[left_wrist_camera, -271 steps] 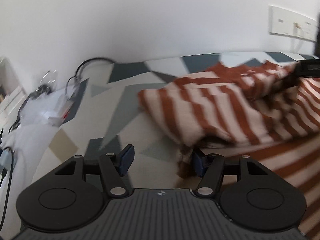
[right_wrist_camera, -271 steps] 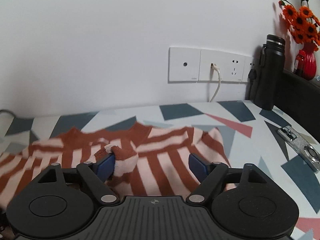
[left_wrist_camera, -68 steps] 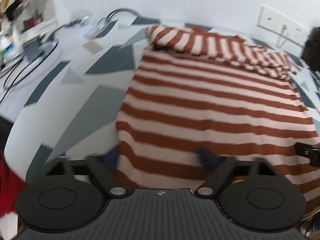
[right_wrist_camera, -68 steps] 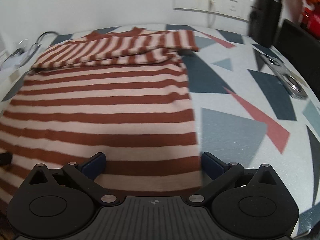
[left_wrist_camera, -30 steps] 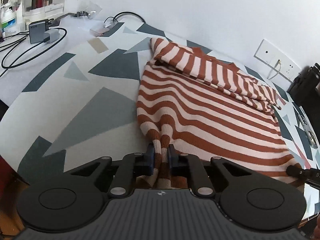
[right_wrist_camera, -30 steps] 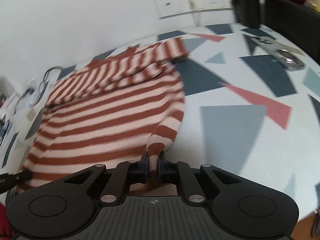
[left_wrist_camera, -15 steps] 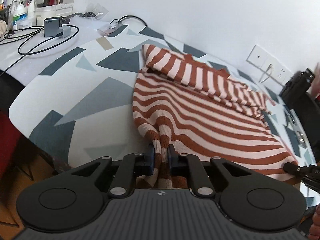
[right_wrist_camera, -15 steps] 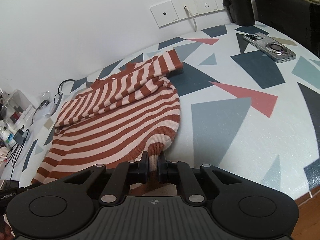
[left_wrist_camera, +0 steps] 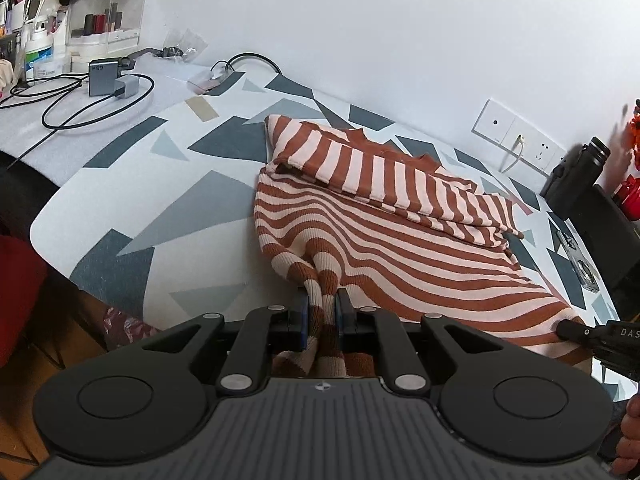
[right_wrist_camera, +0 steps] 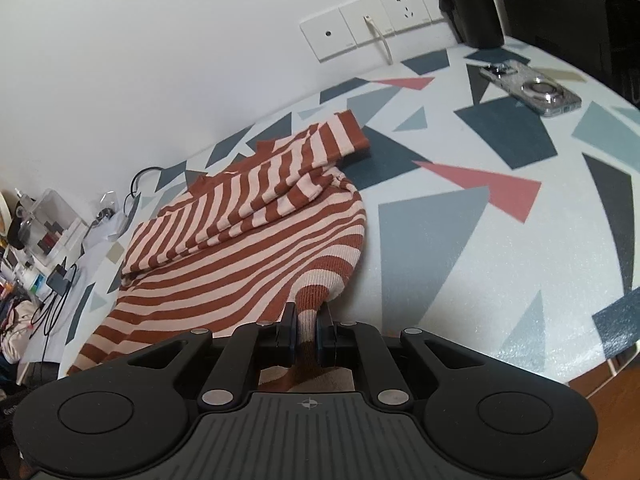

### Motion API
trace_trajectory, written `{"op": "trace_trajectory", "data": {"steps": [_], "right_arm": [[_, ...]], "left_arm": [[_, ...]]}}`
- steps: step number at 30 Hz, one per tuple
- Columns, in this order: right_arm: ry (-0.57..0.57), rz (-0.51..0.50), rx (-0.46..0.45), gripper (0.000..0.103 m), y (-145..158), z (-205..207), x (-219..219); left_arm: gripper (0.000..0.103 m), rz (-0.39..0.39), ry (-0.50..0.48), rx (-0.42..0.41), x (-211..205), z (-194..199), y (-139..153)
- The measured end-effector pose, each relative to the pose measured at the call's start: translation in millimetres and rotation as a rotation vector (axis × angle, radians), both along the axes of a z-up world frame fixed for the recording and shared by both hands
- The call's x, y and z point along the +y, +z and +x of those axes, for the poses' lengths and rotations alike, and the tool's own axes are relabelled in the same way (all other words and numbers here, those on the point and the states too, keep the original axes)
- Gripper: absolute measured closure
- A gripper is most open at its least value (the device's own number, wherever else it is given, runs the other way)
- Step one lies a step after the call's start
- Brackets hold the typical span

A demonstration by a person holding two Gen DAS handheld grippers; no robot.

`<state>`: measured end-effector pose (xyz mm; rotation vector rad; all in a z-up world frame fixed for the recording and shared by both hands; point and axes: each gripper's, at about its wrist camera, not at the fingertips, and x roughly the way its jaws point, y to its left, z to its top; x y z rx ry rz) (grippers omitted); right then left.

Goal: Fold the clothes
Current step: 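Grasp the sweater hem with both grippers and lift it toward the collar, then fold the held hem over the collar with both grippers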

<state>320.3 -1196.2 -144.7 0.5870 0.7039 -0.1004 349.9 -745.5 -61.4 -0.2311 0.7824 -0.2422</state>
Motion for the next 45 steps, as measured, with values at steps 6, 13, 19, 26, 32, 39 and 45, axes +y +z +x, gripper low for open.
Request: {"op": "trace_trajectory", "data": {"steps": [6, 13, 19, 26, 32, 39, 45], "right_arm": [[-0.043, 0.035, -0.035, 0.095, 7, -1, -6], [-0.091, 0.088, -0.082, 0.095, 17, 6, -15], [-0.108, 0.117, -0.135, 0.095, 32, 19, -15], [-0.152, 0.122, -0.156, 0.095, 40, 33, -10], [-0.192, 0.107, -0.143, 0.095, 45, 59, -14], [-0.239, 0.098, -0.147, 0.095, 42, 114, -22], [-0.294, 0.029, -0.100, 0.095, 21, 181, -28]], "left_arm": [[0.090, 0.015, -0.028, -0.012, -7, 10, 15], [0.090, -0.008, -0.011, -0.038, -7, 26, 38], [0.090, -0.022, 0.000, -0.032, -1, 38, 44], [0.090, -0.035, -0.031, -0.060, 0, 63, 48], [0.090, -0.024, -0.063, -0.074, -13, 112, 51], [0.089, -0.017, -0.094, -0.025, -26, 186, 32], [0.083, -0.015, -0.073, 0.088, -39, 261, -18]]}}
